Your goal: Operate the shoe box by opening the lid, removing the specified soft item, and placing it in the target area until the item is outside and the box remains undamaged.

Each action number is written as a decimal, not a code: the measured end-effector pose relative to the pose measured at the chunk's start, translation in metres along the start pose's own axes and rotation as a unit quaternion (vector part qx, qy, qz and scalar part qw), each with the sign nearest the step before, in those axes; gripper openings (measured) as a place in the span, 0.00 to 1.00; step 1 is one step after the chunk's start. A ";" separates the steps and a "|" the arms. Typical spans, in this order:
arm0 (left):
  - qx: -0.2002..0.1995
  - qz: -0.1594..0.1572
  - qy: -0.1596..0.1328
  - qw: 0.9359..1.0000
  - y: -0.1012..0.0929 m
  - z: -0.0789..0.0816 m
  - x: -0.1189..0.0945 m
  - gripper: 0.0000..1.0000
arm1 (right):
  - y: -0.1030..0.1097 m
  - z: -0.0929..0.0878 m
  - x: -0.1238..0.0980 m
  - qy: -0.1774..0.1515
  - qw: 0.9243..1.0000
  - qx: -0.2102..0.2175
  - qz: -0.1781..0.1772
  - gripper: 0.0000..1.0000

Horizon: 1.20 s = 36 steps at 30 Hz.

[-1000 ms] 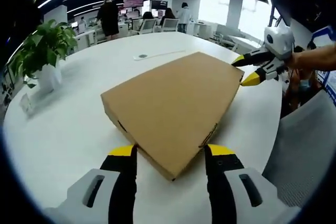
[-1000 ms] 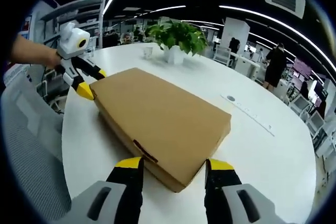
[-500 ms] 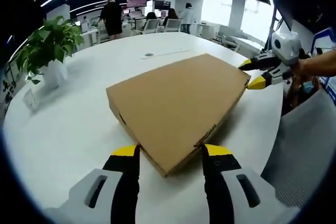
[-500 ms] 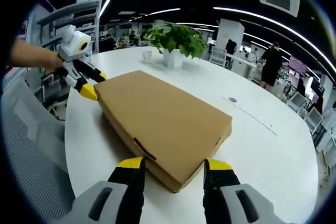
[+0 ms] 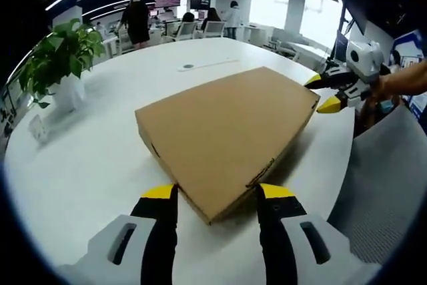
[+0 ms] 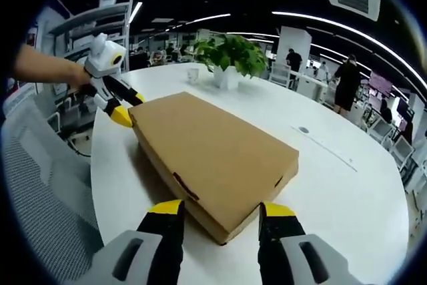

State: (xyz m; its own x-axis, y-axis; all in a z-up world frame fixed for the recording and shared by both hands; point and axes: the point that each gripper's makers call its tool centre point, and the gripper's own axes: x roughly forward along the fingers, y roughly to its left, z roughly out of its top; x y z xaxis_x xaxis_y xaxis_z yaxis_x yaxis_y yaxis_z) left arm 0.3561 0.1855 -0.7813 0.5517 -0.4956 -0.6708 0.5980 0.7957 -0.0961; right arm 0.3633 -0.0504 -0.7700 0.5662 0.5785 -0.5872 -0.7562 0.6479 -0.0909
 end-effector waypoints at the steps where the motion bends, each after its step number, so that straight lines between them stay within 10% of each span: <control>1: 0.000 0.000 0.000 1.000 0.001 -0.001 -0.001 0.48 | 0.001 0.000 0.000 -0.001 1.000 0.001 0.001 0.41; 36: -0.016 0.005 -0.017 1.000 0.006 -0.017 -0.020 0.46 | 0.031 0.002 -0.004 -0.022 1.000 0.006 -0.013 0.37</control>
State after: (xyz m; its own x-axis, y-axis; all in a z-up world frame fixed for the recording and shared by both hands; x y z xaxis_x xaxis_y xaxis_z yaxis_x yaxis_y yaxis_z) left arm 0.3386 0.2067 -0.7808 0.5780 -0.4989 -0.6458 0.5742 0.8110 -0.1126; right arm 0.3380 -0.0314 -0.7684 0.5992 0.5832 -0.5485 -0.7374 0.6688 -0.0946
